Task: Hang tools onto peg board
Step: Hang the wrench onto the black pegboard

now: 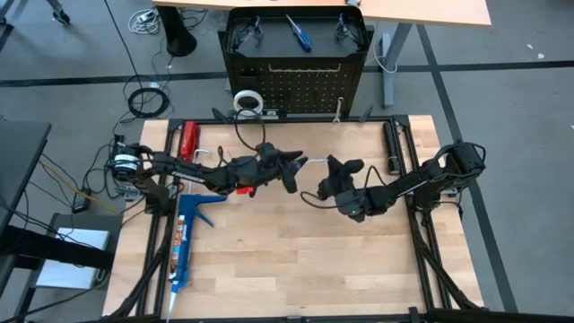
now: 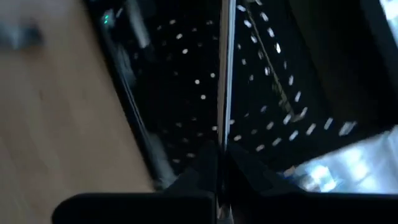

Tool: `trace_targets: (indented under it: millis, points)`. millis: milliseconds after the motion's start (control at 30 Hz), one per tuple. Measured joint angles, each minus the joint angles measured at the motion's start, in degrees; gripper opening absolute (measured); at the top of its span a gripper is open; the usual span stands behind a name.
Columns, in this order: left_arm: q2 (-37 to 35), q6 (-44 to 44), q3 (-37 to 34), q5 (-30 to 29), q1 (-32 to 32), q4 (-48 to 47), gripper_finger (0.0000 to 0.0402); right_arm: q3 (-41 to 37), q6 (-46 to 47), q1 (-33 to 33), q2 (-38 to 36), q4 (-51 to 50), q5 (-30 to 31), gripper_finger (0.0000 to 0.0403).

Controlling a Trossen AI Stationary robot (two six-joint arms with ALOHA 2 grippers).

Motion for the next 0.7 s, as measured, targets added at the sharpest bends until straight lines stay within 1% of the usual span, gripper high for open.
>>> trace_targets:
  millis: [67, 100, 167, 267, 433, 567, 700]
  points:
    - [0.0, -4.6, 0.0, -0.5, 0.0, -1.7, 0.0153, 0.0, -9.7, 0.2, 0.0, -0.3, 0.0, 0.0022]
    - [0.0, -6.6, 0.0, -0.6, 0.0, -2.7, 0.0153, 0.0, -13.0, 0.2, -0.1, -1.2, -0.6, 0.0022]
    - [0.0, -9.7, 0.0, -0.6, 0.0, -5.2, 0.0153, 0.0, -16.0, 0.1, -0.4, -4.0, -2.6, 0.0022]
    - [0.0, -10.8, 0.0, -0.5, 0.0, -9.2, 0.0153, 0.0, -16.7, -0.7, -0.1, -6.0, -3.3, 0.0022]
    - [0.0, -13.4, -0.6, 0.8, 0.3, -11.5, 0.0153, -0.9, -16.5, -1.5, 0.0, -6.1, -2.2, 0.0022]
    - [-0.1, -18.8, -3.8, 3.5, 1.3, -6.7, 0.0153, -0.9, -17.2, -1.5, 0.0, -6.0, -2.6, 0.0022]
    - [-0.1, -25.5, -9.6, 6.5, 3.2, 0.8, 0.0153, -0.9, -18.6, -1.5, -0.2, -6.0, -3.6, 0.0022]
